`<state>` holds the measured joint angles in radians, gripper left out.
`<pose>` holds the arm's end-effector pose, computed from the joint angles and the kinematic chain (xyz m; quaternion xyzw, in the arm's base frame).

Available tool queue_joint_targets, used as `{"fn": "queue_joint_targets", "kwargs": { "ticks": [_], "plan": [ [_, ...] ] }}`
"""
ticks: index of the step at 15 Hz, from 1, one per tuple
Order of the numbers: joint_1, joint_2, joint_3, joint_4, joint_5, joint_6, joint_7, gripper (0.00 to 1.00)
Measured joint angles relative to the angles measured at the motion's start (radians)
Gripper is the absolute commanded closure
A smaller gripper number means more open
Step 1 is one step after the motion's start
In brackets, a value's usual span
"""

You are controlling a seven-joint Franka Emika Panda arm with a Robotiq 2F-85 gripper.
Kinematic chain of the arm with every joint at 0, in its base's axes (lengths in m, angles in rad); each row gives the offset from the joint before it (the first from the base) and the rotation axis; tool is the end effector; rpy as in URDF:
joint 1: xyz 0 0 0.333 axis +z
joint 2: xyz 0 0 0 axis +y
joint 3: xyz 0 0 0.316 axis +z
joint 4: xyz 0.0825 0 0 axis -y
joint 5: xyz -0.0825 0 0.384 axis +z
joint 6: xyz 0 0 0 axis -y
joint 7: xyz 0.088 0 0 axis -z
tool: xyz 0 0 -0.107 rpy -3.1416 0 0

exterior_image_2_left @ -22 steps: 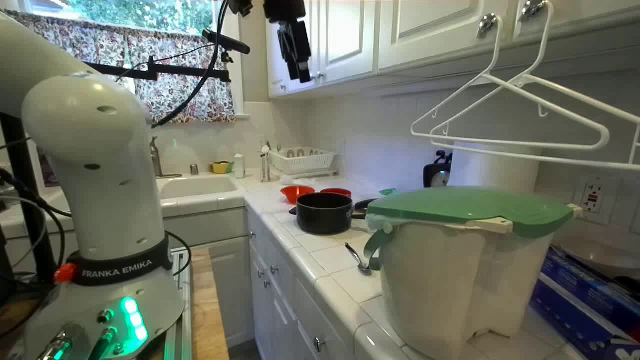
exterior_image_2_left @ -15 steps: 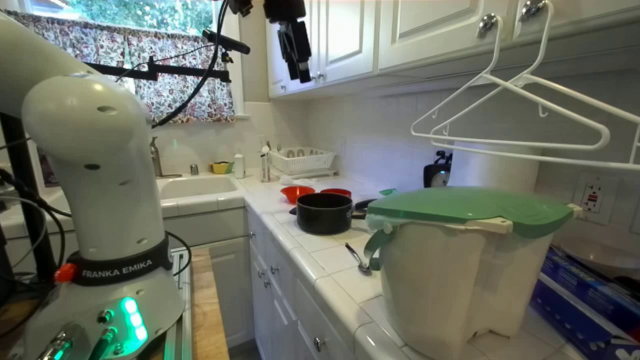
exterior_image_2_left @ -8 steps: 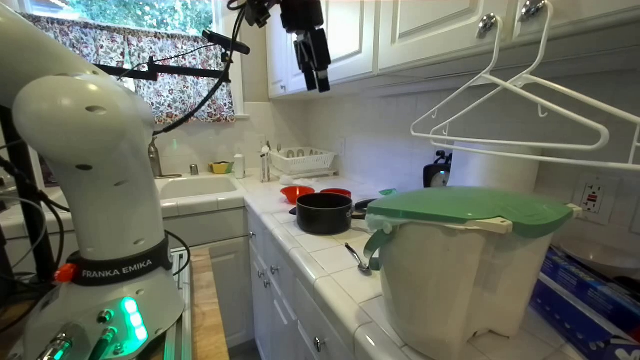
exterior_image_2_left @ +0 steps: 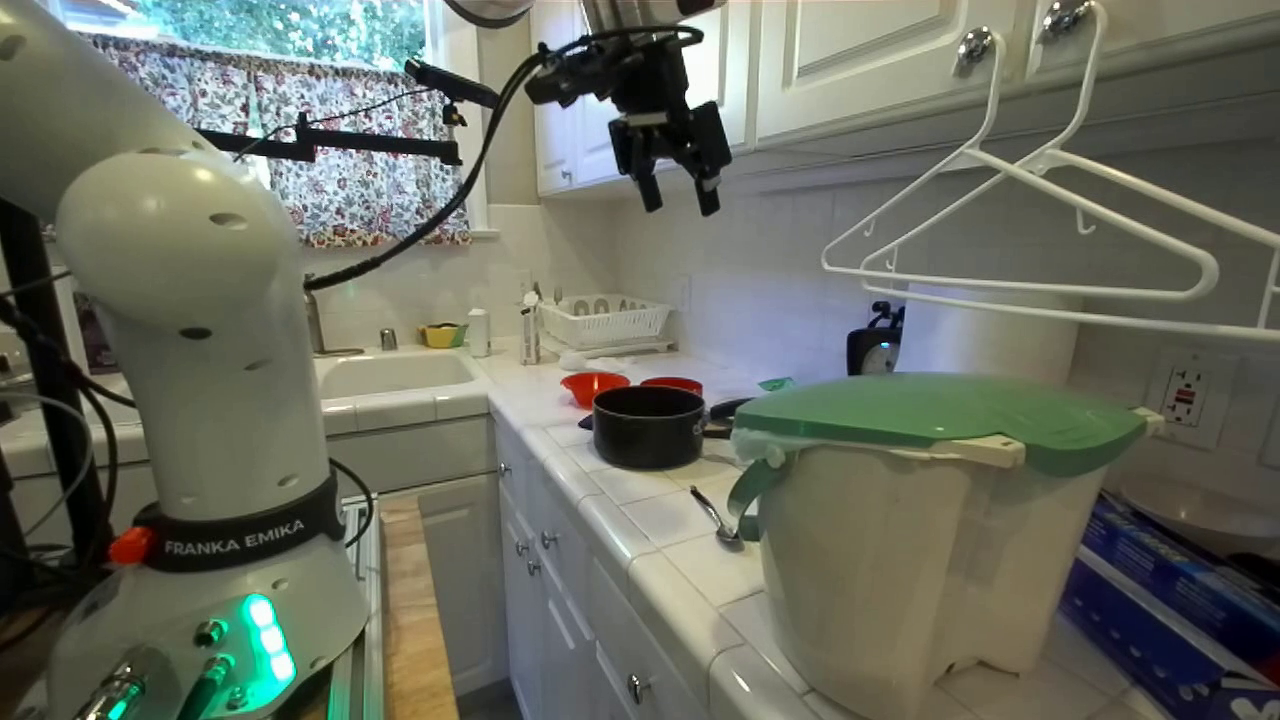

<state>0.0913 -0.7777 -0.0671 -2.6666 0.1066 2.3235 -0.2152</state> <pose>0.3527 0.0087 0.5139 -0.9699 -0.0936 -0.2191 0.0501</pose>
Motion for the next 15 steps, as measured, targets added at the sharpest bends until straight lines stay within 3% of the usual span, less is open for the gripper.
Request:
{"fn": "queue_joint_targets", "kwargs": {
  "ticks": [5,8,10,15],
  "plan": [
    [0.101,0.062,-0.098,-0.013,0.053,0.022,-0.112,0.0],
    [0.111,0.107,-0.102,-0.015,0.059,0.02,-0.124,0.0],
    [0.085,0.148,-0.064,-0.014,0.046,0.02,-0.062,0.0],
    [-0.019,0.259,0.113,0.008,-0.035,-0.002,0.218,0.0]
  ]
}}
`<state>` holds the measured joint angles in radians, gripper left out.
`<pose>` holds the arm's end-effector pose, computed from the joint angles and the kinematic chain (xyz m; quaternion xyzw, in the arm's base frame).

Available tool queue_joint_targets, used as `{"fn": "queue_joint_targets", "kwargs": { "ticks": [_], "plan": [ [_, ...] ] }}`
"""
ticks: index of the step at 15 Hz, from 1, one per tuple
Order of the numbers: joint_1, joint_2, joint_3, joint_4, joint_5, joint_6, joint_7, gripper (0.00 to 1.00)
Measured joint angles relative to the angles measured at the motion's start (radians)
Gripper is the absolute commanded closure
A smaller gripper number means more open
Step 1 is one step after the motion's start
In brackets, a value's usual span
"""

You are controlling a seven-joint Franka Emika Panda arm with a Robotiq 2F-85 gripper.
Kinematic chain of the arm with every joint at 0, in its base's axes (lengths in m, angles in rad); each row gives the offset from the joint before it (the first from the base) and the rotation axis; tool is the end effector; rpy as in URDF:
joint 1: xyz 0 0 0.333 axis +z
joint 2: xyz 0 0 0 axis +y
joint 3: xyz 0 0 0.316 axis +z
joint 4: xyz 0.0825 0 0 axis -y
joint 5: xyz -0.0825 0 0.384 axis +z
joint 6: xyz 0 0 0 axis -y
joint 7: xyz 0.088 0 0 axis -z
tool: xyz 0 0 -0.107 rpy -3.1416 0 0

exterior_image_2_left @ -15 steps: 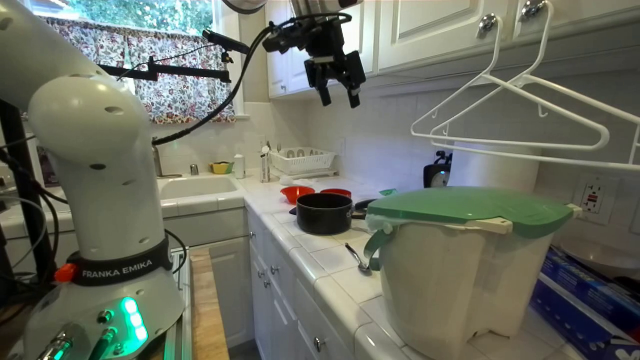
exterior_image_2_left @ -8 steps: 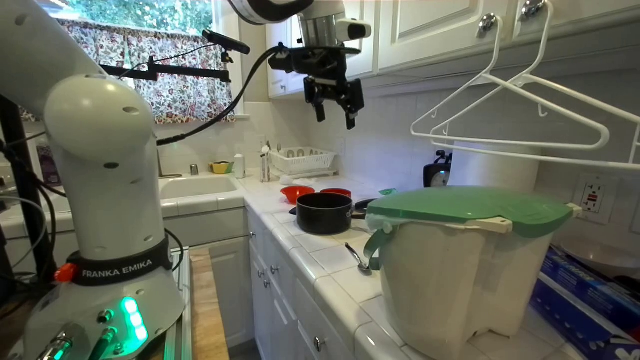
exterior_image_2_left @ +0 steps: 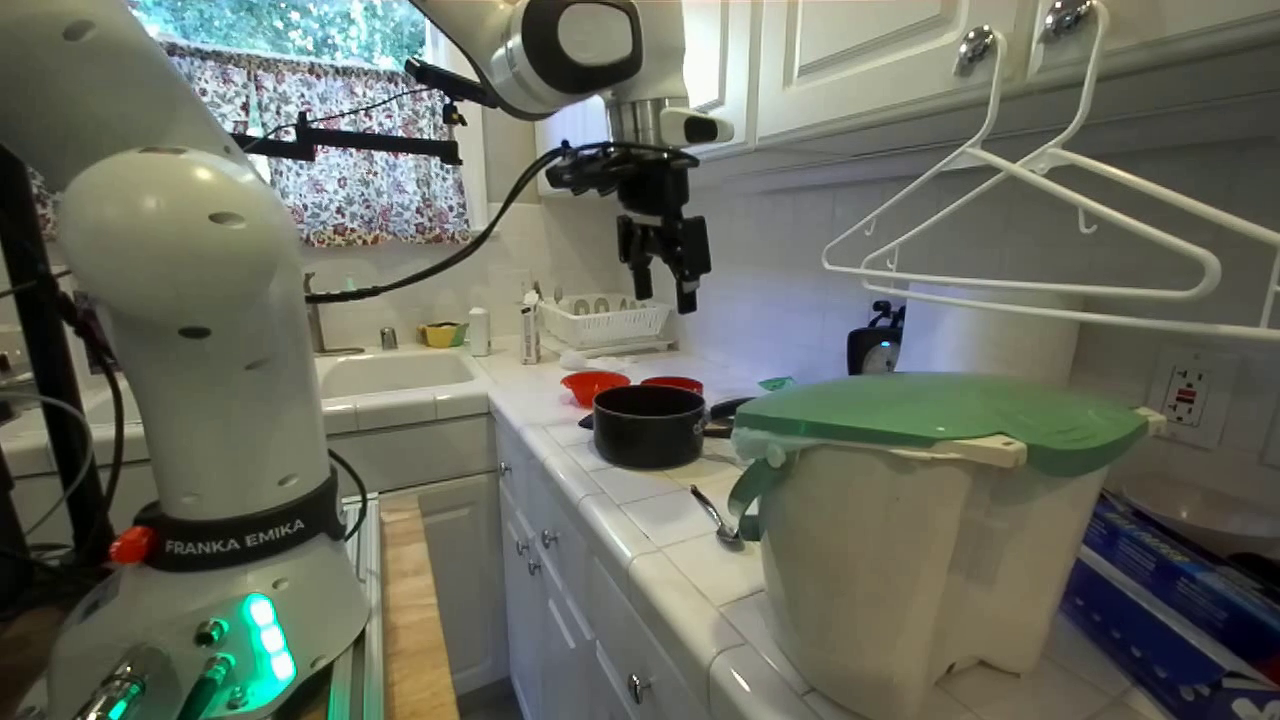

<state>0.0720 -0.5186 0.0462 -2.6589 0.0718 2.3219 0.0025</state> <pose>0.3860 0.0468 0.4212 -0.9952 -0.0336 -0.0895 0.0221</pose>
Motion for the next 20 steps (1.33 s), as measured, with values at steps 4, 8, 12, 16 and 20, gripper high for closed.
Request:
{"fn": "queue_joint_targets", "kwargs": {
  "ticks": [4,8,12,16,20],
  "plan": [
    [-0.008,0.041,0.034,0.031,-0.006,-0.053,0.06,0.0],
    [-0.035,0.039,0.033,0.034,-0.006,-0.055,0.144,0.0],
    [-0.103,0.057,0.04,0.033,-0.007,-0.045,0.31,0.0],
    [-0.155,0.12,0.086,0.034,-0.019,-0.025,0.531,0.0],
    [-0.174,0.211,0.126,0.043,-0.047,-0.002,0.756,0.0]
  ]
}}
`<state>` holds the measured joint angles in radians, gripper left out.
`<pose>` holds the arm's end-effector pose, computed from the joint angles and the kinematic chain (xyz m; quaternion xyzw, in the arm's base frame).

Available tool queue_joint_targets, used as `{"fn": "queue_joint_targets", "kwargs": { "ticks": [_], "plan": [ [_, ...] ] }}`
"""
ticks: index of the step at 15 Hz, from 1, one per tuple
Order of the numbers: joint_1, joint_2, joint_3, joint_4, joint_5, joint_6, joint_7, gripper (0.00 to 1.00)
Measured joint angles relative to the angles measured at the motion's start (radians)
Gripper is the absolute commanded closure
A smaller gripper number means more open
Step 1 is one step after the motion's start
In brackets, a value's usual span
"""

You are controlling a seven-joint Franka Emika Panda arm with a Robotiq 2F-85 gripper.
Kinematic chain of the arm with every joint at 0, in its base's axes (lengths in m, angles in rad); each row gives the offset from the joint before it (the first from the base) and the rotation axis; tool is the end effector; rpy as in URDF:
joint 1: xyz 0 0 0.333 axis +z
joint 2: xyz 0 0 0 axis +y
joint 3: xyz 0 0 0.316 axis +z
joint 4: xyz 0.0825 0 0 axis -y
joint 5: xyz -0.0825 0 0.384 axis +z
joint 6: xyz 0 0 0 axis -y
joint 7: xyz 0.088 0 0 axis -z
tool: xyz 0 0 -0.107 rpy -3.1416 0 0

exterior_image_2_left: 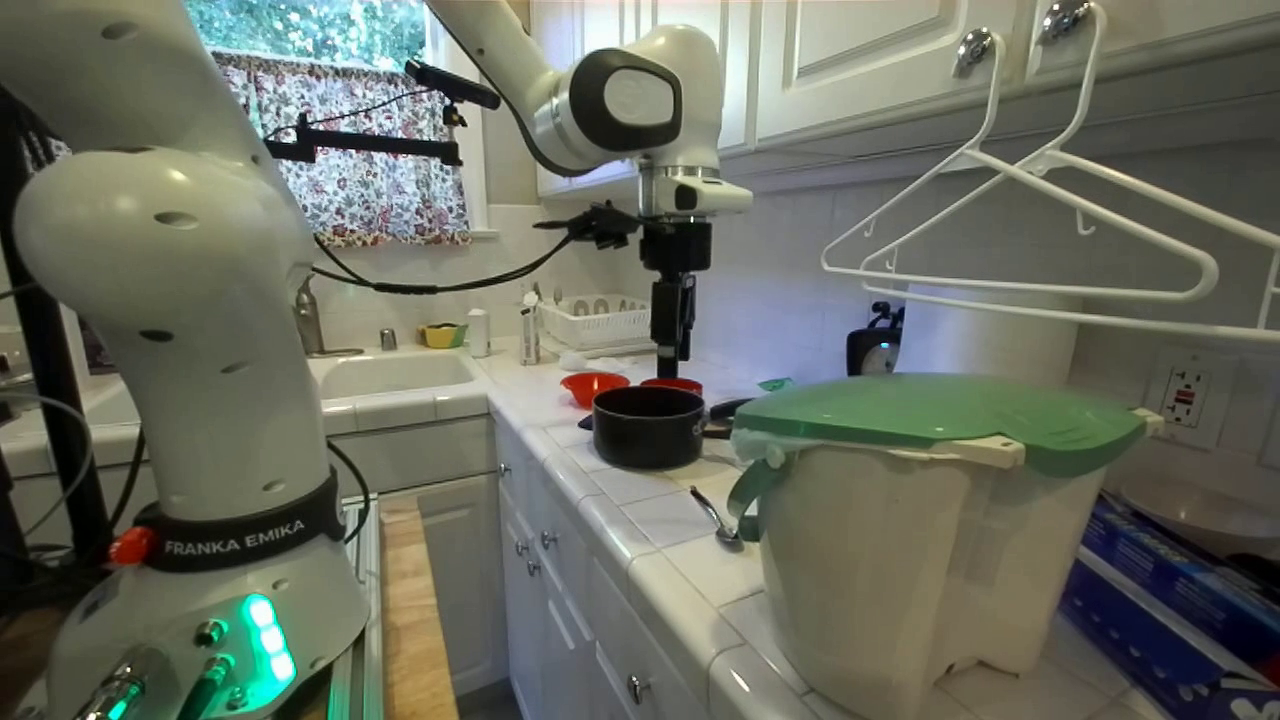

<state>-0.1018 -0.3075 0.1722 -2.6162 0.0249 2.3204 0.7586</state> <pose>0.4110 0.0273 0.3541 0.9370 -0.3489 0.0103 0.0138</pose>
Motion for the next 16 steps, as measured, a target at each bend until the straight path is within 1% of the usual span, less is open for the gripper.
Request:
{"fn": "queue_joint_targets", "kwargs": {
  "ticks": [2,6,8,13,16],
  "plan": [
    [0.001,0.047,0.0,0.007,-0.004,0.025,0.046,0.0],
    [0.028,0.105,-0.029,0.02,0.013,0.055,0.012,0.0],
    [0.026,0.107,-0.031,0.024,-0.003,0.055,0.035,0.0],
    [0.004,0.108,-0.031,0.024,-0.142,0.054,0.337,0.0],
    [0.005,0.125,-0.031,0.024,-0.167,0.056,0.464,0.0]
  ]
}}
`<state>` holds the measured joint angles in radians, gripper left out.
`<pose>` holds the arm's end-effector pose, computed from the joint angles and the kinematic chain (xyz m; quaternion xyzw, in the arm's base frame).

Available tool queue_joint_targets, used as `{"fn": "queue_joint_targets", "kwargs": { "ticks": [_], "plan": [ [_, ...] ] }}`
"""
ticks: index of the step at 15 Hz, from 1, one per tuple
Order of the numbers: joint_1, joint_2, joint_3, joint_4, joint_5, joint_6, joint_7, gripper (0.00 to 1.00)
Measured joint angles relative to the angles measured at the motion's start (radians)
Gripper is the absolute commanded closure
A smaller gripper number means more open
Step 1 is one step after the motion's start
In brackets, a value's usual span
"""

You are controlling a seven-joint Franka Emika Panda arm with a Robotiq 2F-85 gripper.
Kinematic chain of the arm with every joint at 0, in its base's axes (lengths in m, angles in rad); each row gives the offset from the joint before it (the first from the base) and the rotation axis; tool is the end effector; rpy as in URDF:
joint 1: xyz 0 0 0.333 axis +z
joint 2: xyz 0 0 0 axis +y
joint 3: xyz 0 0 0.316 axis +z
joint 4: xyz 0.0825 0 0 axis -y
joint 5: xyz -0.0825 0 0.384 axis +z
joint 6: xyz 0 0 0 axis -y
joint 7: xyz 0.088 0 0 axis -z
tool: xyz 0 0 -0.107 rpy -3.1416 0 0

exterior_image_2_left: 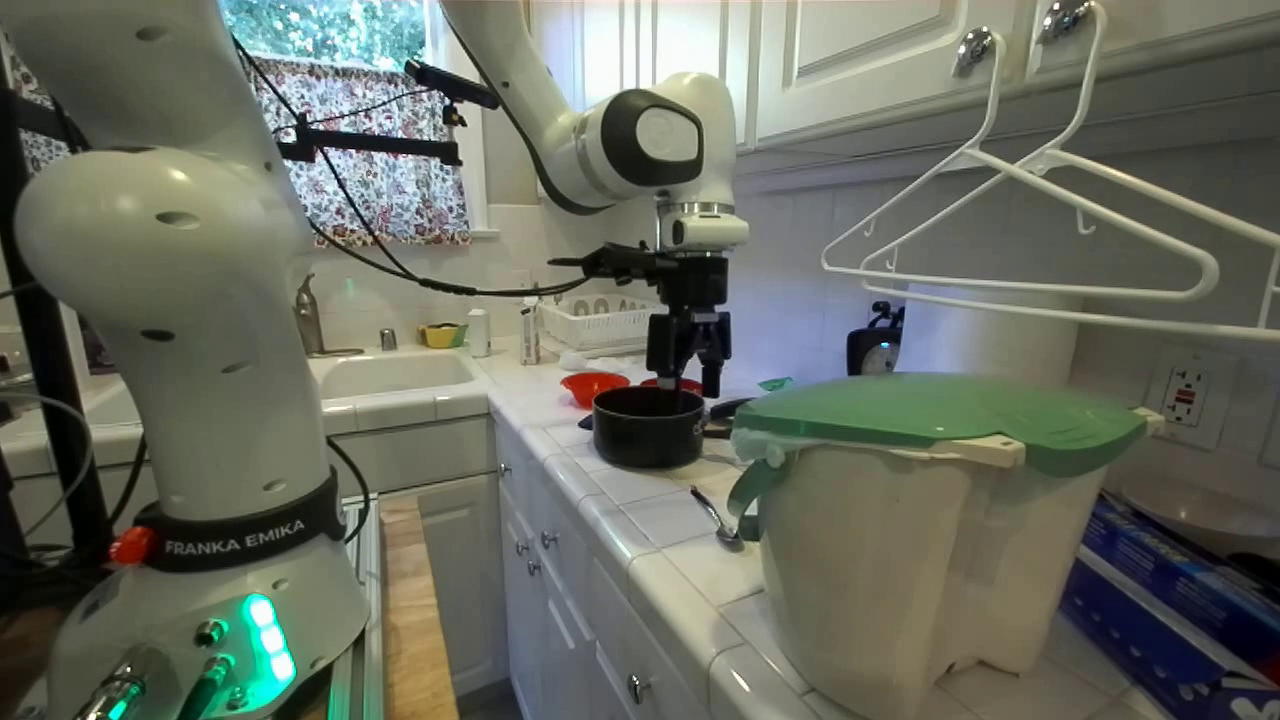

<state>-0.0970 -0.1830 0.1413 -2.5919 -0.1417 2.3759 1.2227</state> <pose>0.4260 0.0160 0.3180 0.8567 -0.5119 0.0215 0.0598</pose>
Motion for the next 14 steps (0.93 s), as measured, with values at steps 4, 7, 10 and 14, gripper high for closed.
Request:
{"fn": "queue_joint_targets", "kwargs": {
  "ticks": [4,7,10,14],
  "plan": [
    [0.002,0.047,-0.01,-0.003,0.0,0.077,0.075,0.0],
    [0.008,0.094,-0.033,-0.015,0.001,0.18,0.075,0.0],
    [0.016,0.138,-0.052,-0.018,0.016,0.225,0.045,0.0],
    [0.022,0.143,-0.067,-0.017,0.011,0.227,0.057,0.0]
  ]
}}
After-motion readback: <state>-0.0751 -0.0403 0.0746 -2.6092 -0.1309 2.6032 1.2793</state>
